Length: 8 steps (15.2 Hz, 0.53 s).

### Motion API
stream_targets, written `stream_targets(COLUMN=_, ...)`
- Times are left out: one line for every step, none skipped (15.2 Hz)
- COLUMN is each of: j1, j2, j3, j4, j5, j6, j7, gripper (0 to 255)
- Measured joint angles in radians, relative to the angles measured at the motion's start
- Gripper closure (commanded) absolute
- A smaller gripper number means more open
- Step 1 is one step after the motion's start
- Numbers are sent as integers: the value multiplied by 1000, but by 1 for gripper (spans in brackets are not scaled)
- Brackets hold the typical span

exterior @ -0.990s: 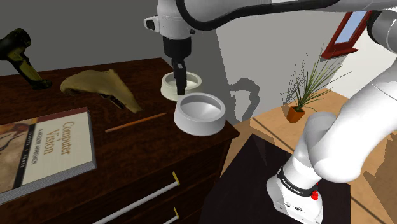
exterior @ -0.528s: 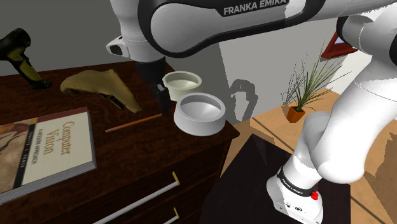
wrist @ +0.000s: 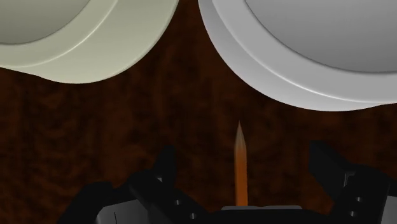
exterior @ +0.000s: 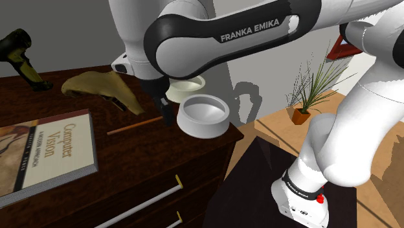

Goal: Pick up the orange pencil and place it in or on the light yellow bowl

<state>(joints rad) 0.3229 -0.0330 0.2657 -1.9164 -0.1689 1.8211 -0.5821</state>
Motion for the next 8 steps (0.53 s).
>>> stream_targets(j1=0, j2=1, j3=0, j4=-2, j5=0, j6=3, j7=1, gripper=0)
stream_targets(j1=0, j2=1, j3=0, j4=-4, j5=0, j6=5, j7=1, gripper=0)
stream_targets(j1=1, j2=1, j3=1, j4=-5, j5=0, j6=6, j7=2, gripper=0)
stream_targets(j1=1, j2=1, j3=1, j4=-5, j5=0, j6=6, j7=2, gripper=0)
stream_targets(j1=1, j2=1, j3=1, j4=-5, j5=0, j6=7, j7=2, gripper=0)
stream_targets(j1=1, j2=1, j3=1, j4=-5, j5=0, j6=7, j7=2, gripper=0)
stream_targets(j1=1, j2=1, j3=1, j4=-6, j5=0, j6=7, j7=2, gripper=255)
stream_targets(j1=1, j2=0, j3=1, j4=-5, j5=0, j6=6, j7=2, gripper=255)
